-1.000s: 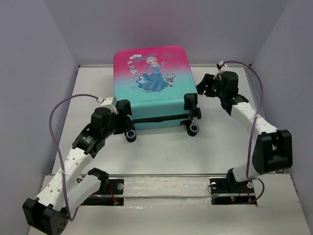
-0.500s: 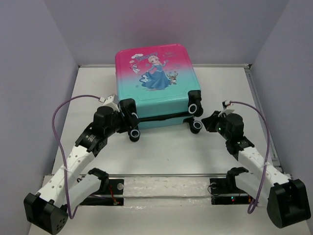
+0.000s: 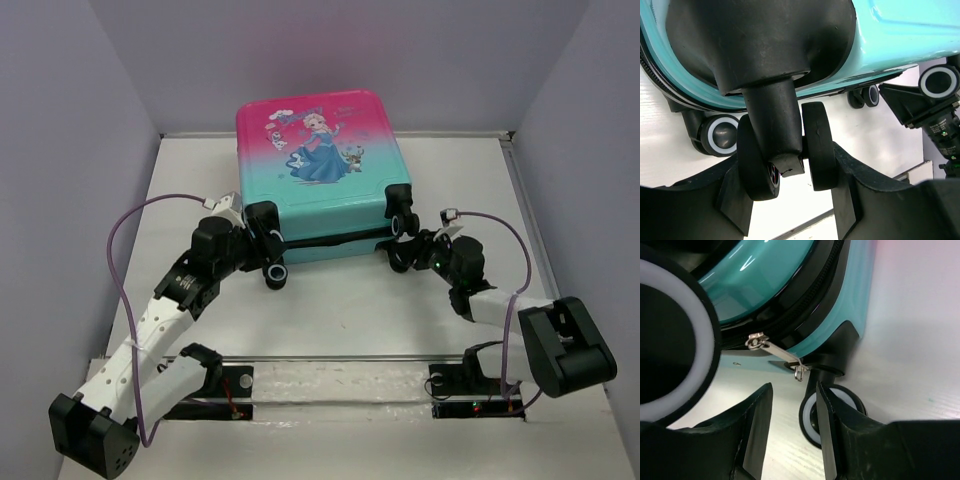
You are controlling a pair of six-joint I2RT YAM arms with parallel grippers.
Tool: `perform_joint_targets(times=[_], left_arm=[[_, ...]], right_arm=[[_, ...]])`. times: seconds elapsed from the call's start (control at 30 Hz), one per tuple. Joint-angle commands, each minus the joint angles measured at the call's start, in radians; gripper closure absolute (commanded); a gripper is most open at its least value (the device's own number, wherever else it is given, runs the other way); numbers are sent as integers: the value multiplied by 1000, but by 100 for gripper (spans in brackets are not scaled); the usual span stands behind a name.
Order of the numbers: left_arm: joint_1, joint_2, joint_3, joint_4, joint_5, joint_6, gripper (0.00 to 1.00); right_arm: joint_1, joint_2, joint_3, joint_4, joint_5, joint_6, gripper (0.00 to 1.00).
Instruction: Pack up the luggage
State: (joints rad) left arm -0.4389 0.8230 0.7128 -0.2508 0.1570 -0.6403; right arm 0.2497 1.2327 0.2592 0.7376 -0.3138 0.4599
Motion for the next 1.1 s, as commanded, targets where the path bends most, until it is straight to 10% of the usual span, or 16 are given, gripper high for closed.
perform_joint_targets(times=[0.0, 0.37, 0.8, 1.07], left_arm=[[-29, -56, 119, 363, 125, 74, 94], [-29, -67, 108, 349, 136, 76, 94], [-29, -56, 106, 355, 150, 74, 94], [-29, -36, 102, 418, 203, 36, 94]], right_arm=[[2, 65, 49, 262, -24, -35, 53], [2, 203, 81, 462, -74, -23, 53], [2, 257, 94, 594, -99, 72, 91], [72, 225, 3, 694, -41, 145, 93]])
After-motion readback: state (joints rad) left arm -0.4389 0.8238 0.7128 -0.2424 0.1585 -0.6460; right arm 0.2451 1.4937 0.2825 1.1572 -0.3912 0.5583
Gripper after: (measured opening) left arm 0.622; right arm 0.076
